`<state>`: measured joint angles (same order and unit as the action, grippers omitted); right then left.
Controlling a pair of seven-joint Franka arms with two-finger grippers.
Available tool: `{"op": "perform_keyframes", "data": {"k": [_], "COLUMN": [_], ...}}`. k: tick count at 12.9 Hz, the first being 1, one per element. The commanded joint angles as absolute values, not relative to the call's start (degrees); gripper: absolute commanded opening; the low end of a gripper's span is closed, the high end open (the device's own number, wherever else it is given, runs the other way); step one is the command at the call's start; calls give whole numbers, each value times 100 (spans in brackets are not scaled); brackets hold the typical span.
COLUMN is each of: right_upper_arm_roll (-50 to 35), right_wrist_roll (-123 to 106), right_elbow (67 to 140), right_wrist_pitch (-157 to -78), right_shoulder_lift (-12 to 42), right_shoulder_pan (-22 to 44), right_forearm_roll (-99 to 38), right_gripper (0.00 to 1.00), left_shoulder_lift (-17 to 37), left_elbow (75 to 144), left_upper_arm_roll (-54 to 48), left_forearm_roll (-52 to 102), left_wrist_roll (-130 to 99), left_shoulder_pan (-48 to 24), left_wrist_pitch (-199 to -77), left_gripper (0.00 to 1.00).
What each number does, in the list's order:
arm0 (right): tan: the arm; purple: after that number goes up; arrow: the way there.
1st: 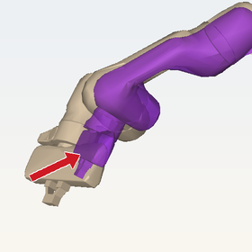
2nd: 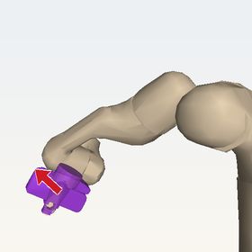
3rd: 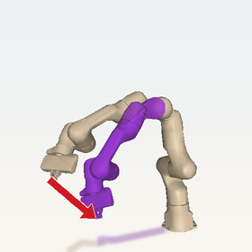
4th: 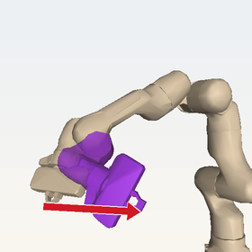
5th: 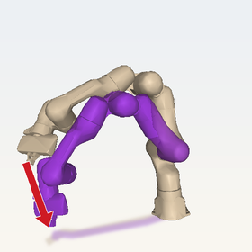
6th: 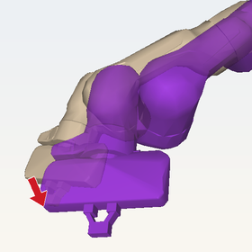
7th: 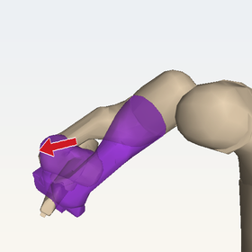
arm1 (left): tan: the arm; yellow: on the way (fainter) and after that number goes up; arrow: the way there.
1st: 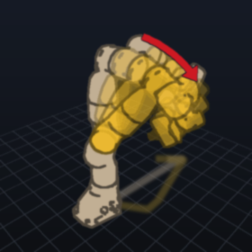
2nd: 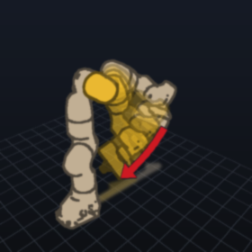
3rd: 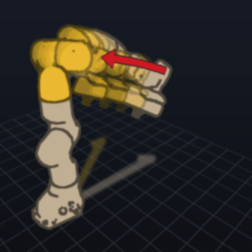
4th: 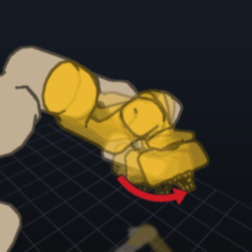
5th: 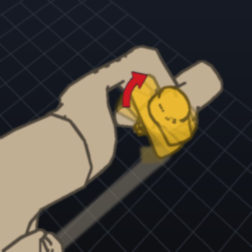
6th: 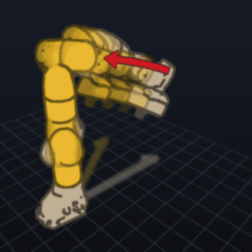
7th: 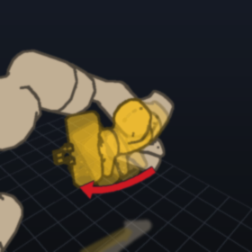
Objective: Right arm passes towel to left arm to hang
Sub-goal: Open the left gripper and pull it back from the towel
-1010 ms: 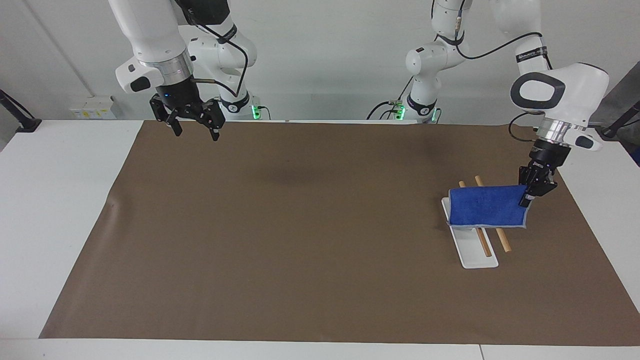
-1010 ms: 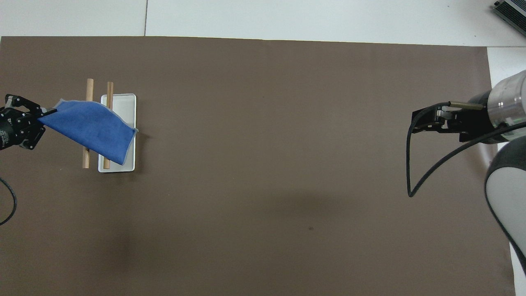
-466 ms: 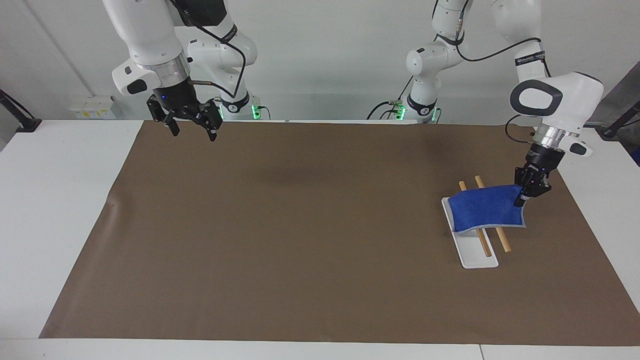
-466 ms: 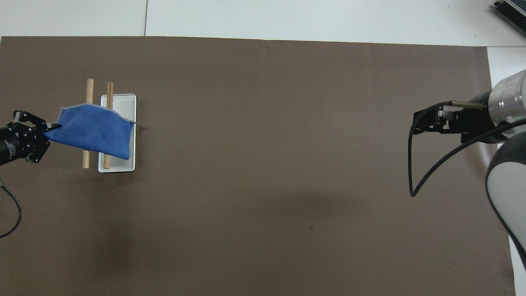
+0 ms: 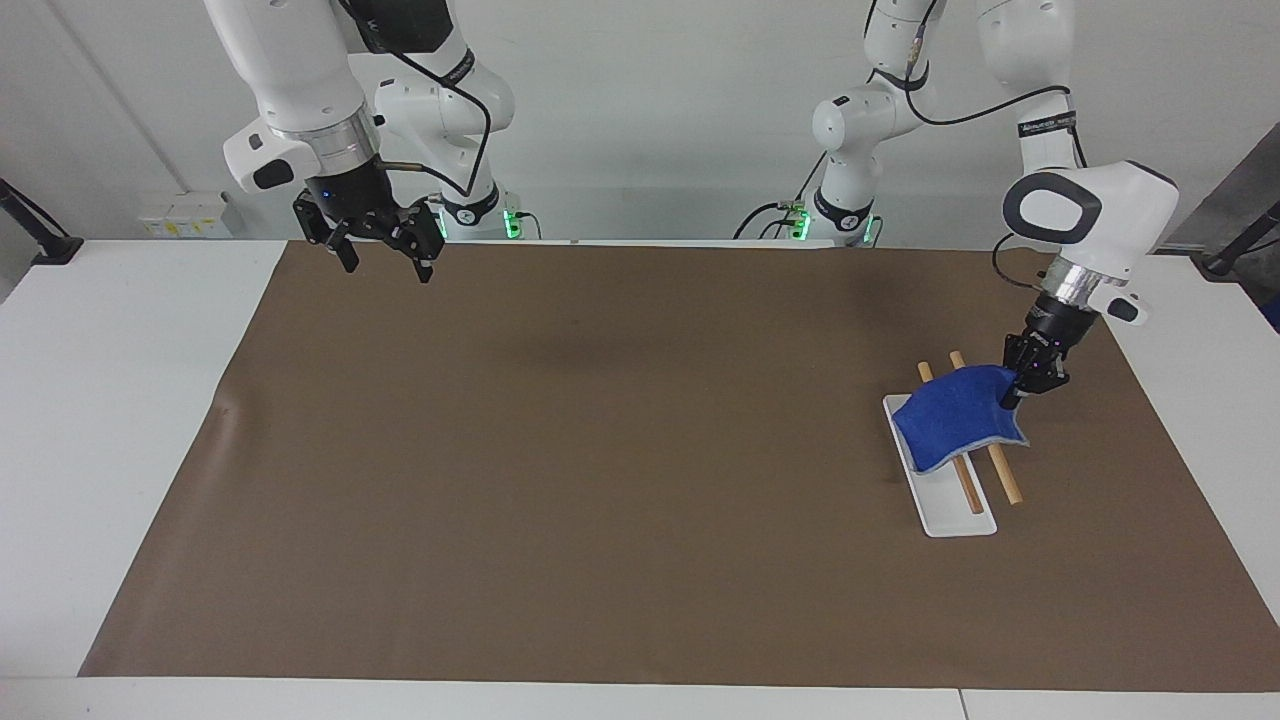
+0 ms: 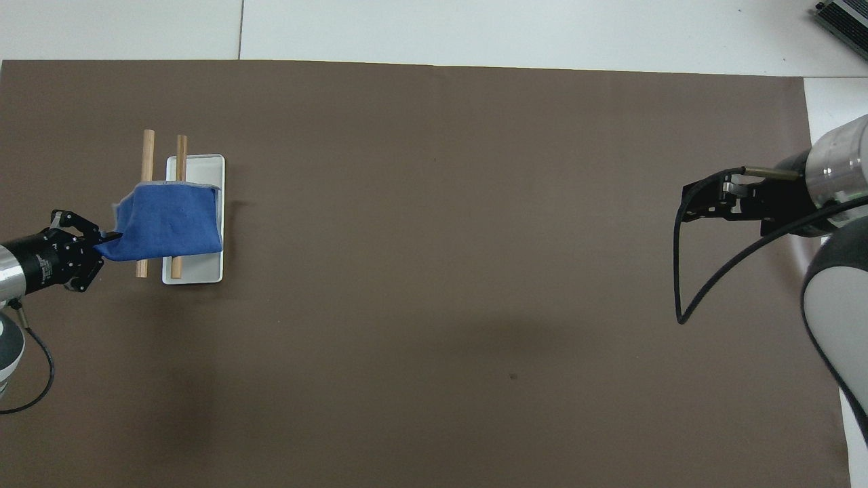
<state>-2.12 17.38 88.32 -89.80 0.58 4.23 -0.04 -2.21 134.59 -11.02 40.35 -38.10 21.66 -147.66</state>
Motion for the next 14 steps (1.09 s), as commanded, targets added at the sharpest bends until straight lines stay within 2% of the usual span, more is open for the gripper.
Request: {"op": "perform_keyframes", "data": {"k": [1, 3, 4, 5, 8, 9, 14], "right_upper_arm_roll": [-202, -202, -193, -202, -202, -202, -229], "right_wrist_roll": [1600, 1600, 1591, 1565, 1521, 1529, 1529], "right_elbow": [8824, 8816, 8824, 8824, 8903, 8921, 8921], "right_wrist_pitch": [-8930, -8930, -8912, -8912, -8886, -8894, -8938], "right_shoulder_lift": [53, 44, 44, 44, 0, -9, -9], "right_shoulder_pan": [439, 439, 431, 422, 431, 465, 475], "right_forearm_roll": [62, 70, 70, 70, 70, 70, 70], "right_gripper": [100, 100, 100, 100, 100, 100, 100], "left_shoulder_lift": [-536, -571, -563, -563, -519, -501, -185], "left_elbow": [13947, 14010, 14010, 13992, 13913, 13870, 13054], "left_upper_arm_roll": [-1134, -1143, -1143, -1143, -1143, -1143, -1143], "left_forearm_roll": [4052, 4052, 4052, 4052, 4052, 4052, 4043], "left_wrist_roll": [-3779, -3771, -3771, -3762, -3762, -3753, -3762], "left_shoulder_pan": [2224, 2215, 2215, 2215, 2197, 2215, 2215], "left_wrist_pitch": [-14984, -15038, -15038, -15038, -15038, -15038, -14750], "left_gripper": [0, 0, 14, 40, 71, 75, 76]}}
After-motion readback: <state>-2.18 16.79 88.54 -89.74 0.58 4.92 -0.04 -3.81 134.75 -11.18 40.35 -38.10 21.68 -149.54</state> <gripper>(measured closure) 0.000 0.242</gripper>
